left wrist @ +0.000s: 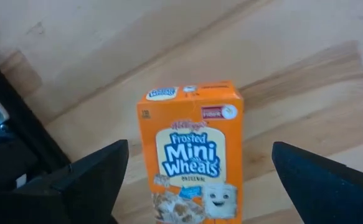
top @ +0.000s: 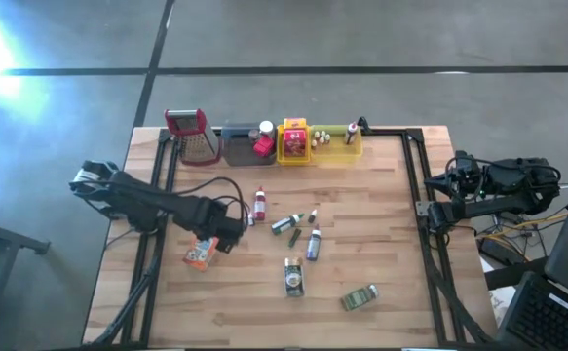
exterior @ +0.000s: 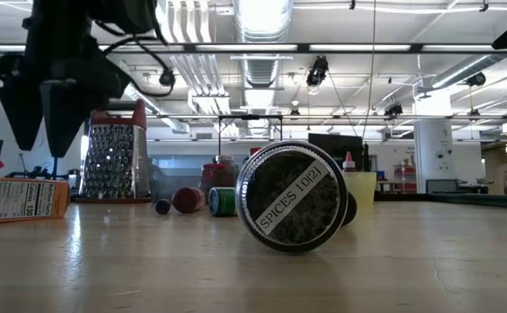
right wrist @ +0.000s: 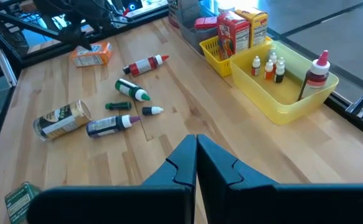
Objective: Pick & Place Kitchen Items
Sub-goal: Put the orange cereal box into the yellow bin
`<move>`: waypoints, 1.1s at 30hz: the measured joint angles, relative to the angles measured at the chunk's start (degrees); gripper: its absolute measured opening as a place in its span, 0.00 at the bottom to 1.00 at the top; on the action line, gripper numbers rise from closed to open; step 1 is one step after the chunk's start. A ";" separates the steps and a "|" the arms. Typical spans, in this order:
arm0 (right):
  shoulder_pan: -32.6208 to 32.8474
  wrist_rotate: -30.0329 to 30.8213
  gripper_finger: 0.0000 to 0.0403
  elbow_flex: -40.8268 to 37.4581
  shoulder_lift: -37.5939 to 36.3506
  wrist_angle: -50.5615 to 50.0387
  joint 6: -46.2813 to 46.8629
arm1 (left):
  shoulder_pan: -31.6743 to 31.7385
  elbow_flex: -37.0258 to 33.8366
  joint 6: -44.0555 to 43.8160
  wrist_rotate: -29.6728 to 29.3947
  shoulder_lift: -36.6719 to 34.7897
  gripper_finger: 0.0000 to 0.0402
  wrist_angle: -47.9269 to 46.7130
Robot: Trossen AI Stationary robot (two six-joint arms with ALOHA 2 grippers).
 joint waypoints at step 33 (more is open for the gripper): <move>-0.02 0.00 0.02 0.00 0.00 0.00 0.00 | 4.80 -10.86 5.27 5.00 -3.76 1.00 12.76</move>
